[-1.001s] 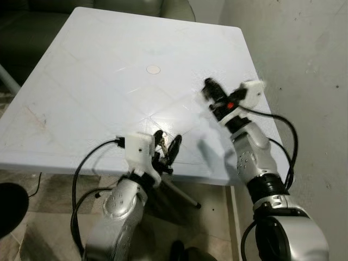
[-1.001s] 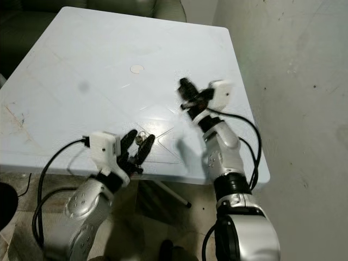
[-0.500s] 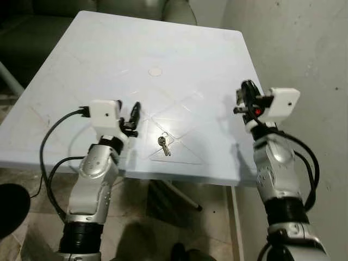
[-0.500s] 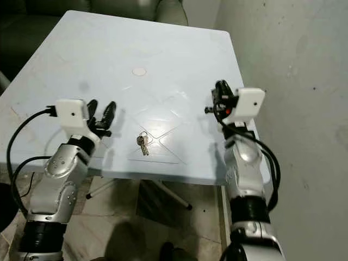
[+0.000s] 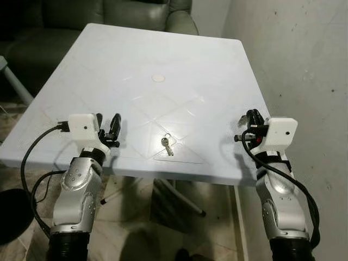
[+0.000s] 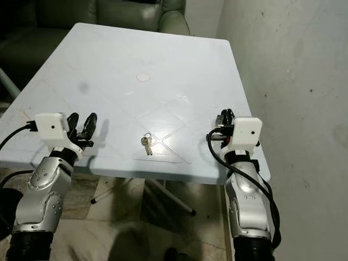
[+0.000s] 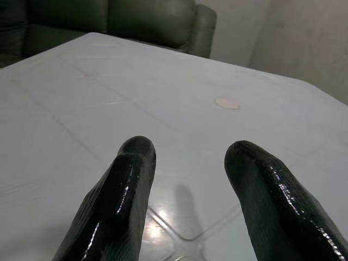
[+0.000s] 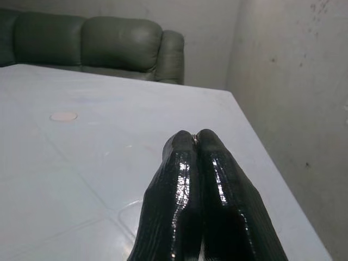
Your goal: Hang keys on a hook
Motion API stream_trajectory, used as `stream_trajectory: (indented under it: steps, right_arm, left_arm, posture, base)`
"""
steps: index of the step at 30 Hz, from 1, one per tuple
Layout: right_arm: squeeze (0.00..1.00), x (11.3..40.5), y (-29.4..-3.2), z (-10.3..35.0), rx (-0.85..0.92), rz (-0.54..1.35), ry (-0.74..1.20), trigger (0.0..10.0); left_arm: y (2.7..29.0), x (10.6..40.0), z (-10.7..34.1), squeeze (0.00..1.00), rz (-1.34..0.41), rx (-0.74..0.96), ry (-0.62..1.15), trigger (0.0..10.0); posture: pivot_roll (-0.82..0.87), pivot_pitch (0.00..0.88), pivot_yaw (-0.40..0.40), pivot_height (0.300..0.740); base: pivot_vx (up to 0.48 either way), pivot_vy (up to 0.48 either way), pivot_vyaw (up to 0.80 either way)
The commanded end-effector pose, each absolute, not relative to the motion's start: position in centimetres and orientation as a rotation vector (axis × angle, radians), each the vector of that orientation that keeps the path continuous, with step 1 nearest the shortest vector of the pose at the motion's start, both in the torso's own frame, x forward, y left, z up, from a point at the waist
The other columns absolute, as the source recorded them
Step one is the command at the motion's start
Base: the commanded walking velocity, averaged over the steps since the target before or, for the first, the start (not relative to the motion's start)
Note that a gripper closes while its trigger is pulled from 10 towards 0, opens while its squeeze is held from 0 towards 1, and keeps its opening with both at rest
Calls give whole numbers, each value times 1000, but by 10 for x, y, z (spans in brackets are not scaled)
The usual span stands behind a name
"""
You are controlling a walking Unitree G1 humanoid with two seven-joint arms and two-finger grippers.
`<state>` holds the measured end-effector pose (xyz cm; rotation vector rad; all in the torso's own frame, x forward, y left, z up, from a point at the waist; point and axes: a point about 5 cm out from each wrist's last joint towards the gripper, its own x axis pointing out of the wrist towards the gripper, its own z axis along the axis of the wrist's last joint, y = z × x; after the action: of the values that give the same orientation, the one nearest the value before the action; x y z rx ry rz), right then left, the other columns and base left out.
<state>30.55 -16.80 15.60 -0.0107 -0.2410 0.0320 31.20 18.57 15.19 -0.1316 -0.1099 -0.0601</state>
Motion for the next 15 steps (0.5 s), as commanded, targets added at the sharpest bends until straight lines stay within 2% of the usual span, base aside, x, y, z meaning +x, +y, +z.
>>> stream_trajectory:
  steps: [1,15]
  right_arm:
    - [0,304,-169,160,-14,37,-248,10000]
    - [0,311,-179,160,-62,5,-213,10000]
  left_arm:
    - [186,314,154,0,-65,-144,-119,10000]
    - [182,327,153,0,-82,-145,-87,10000]
  posture:
    - [10,51,-41,740]
    - [12,16,-43,740]
  base:
    - [0,0,0]
    - [0,0,0]
